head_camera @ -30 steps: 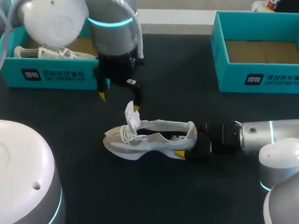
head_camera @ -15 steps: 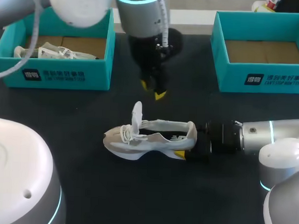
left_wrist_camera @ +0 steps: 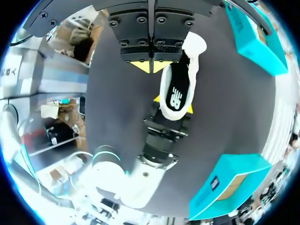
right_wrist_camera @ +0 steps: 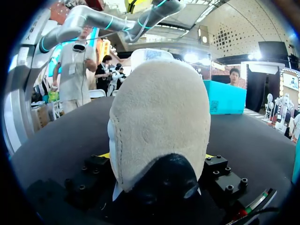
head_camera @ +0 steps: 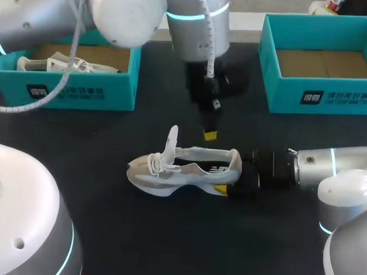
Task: Take the shoe out of the shoebox, open the shoe tongue, remove and reinsert the insole, then place the shoe into the shoebox
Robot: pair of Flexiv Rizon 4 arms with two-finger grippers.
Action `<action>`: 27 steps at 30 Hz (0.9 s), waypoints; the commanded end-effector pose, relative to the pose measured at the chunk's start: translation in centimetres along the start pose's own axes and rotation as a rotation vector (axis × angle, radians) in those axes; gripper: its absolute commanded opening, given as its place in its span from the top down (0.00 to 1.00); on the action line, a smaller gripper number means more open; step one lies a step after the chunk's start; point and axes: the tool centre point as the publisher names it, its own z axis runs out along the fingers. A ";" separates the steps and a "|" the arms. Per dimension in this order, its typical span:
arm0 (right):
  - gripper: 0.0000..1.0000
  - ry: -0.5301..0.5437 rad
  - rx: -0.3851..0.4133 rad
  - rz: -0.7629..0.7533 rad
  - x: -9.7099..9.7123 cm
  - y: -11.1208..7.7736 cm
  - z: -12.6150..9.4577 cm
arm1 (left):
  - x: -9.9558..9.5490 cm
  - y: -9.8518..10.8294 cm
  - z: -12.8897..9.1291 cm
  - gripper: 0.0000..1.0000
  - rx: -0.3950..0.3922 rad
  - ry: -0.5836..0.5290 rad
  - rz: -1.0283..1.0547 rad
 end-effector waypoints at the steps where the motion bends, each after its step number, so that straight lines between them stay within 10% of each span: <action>1: 1.00 -0.002 0.002 0.000 0.0 -0.3 0.1 | -0.8 0.4 0.5 1.00 0.032 0.365 0.541; 17: 1.00 -0.002 0.002 0.000 0.0 -0.3 0.1 | -0.8 0.4 0.5 1.00 0.032 0.365 0.541; 27: 1.00 -0.002 0.002 0.000 0.0 -0.3 0.1 | -2.1 0.1 4.2 1.00 -0.004 0.308 0.441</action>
